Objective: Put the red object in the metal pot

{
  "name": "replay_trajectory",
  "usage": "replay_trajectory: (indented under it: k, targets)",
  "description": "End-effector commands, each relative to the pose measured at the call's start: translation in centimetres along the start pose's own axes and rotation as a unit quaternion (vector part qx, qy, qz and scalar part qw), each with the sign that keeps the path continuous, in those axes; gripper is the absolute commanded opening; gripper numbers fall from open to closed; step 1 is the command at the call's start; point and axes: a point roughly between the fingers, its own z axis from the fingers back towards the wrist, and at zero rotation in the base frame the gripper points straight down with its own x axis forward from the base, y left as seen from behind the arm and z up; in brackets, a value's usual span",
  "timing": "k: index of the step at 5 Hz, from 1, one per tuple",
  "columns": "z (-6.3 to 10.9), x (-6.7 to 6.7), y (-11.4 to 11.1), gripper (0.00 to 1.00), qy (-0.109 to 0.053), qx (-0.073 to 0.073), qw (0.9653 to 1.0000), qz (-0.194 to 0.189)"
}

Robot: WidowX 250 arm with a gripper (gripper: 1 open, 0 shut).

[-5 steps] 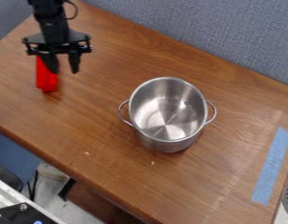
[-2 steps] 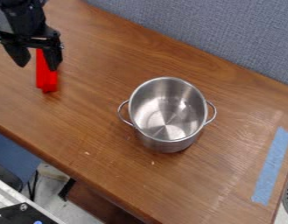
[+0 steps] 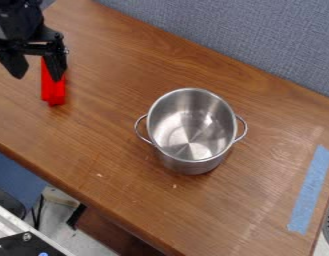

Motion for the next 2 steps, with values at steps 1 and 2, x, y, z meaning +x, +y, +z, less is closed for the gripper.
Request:
replay_trajectory:
  k: [1, 2]
  targets:
    - [0.7, 0.3, 0.4, 1.0, -0.034, -0.001, 0.9992, 0.02]
    - [-1.7, -1.1, 0.3, 1.0, -0.047, -0.005, 0.9935, 0.104]
